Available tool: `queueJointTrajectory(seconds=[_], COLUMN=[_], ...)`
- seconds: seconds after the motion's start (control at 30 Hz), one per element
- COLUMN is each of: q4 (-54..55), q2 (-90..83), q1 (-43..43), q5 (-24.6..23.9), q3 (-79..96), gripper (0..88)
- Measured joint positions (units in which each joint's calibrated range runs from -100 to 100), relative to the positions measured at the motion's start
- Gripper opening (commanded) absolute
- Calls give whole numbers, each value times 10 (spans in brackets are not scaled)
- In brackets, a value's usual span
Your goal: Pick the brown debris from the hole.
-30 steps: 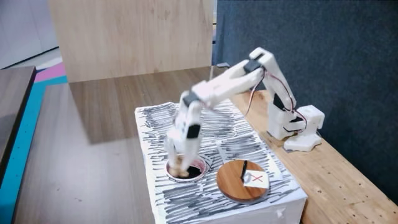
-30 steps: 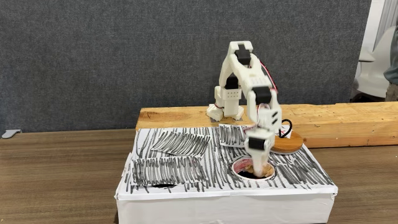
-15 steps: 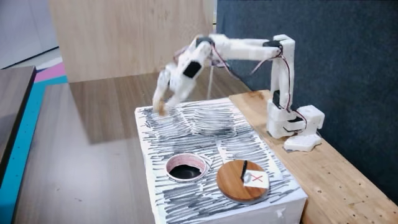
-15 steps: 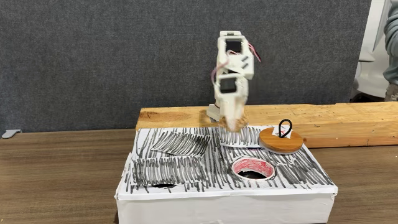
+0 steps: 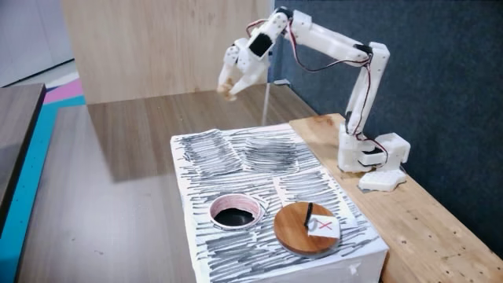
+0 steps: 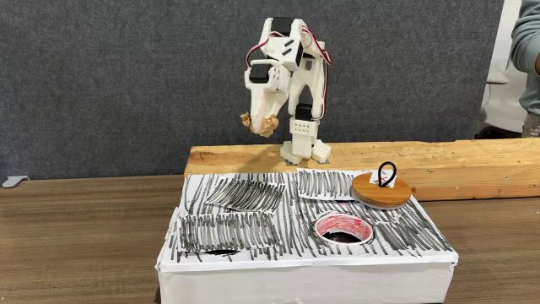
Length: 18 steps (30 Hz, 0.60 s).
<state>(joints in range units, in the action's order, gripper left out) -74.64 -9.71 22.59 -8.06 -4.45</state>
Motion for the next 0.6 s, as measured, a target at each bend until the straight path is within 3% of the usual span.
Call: queueJointTrajectory(seconds=[0.27, 0.6], q4=[-71, -76], q2=[-16, -16], q1=[64, 97], q5=[0, 0], q3=[0, 0], gripper=[11, 15])
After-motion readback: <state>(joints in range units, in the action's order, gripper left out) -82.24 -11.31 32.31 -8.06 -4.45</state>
